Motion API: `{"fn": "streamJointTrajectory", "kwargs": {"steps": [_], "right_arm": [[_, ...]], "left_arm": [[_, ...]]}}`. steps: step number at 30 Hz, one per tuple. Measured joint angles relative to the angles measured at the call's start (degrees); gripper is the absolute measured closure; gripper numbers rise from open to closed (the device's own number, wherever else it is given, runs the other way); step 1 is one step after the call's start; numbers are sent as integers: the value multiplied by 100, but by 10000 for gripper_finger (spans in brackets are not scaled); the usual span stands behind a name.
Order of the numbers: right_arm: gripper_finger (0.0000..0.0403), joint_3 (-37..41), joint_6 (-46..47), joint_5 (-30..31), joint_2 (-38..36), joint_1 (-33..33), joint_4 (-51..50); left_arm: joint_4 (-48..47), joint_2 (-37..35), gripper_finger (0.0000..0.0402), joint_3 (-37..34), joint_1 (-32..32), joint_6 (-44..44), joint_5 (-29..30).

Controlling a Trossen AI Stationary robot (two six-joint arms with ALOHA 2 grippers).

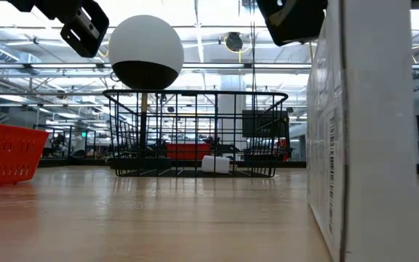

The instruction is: Pick and place items into bin

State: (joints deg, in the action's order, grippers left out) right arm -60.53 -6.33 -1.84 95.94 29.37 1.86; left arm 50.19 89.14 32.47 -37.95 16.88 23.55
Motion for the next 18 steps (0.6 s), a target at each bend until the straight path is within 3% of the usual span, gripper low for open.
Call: {"fn": "streamJointTrajectory", "kwargs": {"steps": [18], "right_arm": [[214,2,-186,-100,520,-54,-46]], "left_arm": [[-45,0,366,2,7,128,53]]}}
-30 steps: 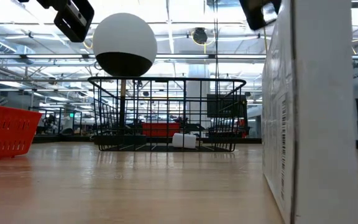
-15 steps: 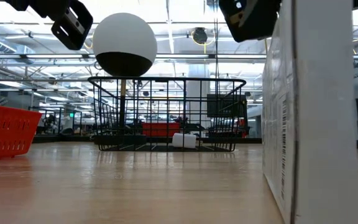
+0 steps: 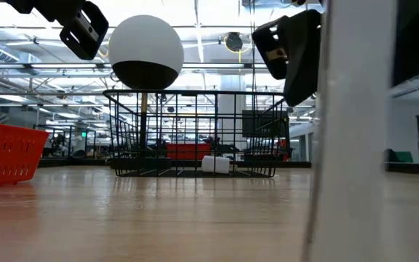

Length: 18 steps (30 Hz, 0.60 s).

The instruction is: Pick and place items into bin

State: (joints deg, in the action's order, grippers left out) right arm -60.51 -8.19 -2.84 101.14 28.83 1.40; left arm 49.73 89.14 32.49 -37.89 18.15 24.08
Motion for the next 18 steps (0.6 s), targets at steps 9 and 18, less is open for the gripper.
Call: {"fn": "streamJointTrajectory", "kwargs": {"steps": [9,18], "right_arm": [[371,0,880,-16,-53,1,-115],[367,4,3027,671,-1184,109,-1055]], "left_arm": [[-32,0,366,0,37,4,4],[-31,0,366,0,37,128,7]]}}
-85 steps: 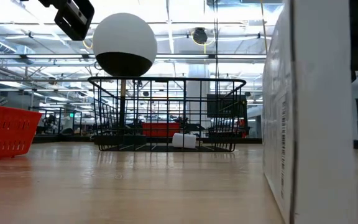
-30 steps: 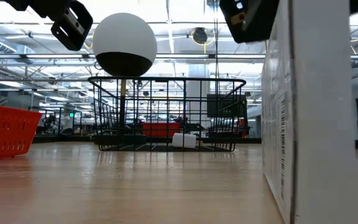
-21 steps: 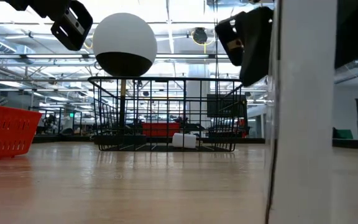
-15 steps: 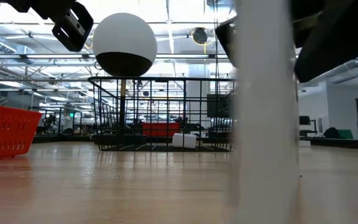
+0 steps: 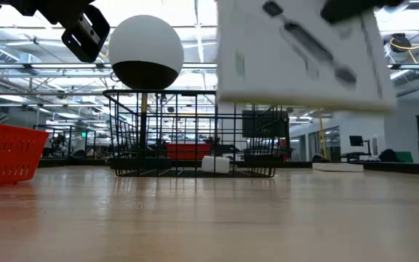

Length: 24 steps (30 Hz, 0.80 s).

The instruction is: Pick and place items into bin

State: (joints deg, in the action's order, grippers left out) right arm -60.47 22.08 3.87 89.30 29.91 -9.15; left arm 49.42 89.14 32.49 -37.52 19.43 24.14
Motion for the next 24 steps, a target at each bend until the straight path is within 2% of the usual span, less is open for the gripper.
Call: {"fn": "streamJointTrajectory", "kwargs": {"steps": [7,13,17,24], "right_arm": [[372,-2,2802,768,-1126,569,-1626],[372,-2,4966,924,-1974,1204,-2509],[372,-2,6134,245,-2443,1635,-3110],[372,-2,8251,-1628,-2831,2100,-4187]], "left_arm": [[42,0,366,0,12,-141,194],[45,0,366,0,173,-241,192],[26,0,366,0,271,-241,160],[23,0,366,0,491,-246,142]]}}
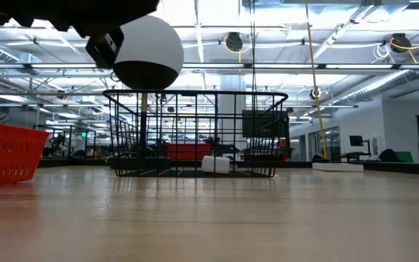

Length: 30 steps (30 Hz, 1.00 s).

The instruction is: Pick and place items into bin

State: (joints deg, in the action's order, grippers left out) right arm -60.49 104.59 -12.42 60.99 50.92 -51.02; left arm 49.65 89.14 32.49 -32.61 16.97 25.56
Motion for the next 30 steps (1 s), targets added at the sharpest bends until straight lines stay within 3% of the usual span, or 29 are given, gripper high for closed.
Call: {"fn": "streamJointTrajectory", "kwargs": {"steps": [7,14,19,25,30], "right_arm": [[372,0,322,-1511,93,-316,-406],[372,375,599,-2150,249,-808,-303],[367,933,721,-2952,389,-1025,223],[369,1454,698,-3135,411,-1194,1229],[366,1771,284,-3133,409,-1267,1325]], "left_arm": [[-6,0,366,0,263,12,-4],[-234,0,366,0,409,282,-11],[-321,0,366,0,410,422,-17],[-319,0,366,0,399,457,-17],[-315,0,366,0,399,479,-17]]}}
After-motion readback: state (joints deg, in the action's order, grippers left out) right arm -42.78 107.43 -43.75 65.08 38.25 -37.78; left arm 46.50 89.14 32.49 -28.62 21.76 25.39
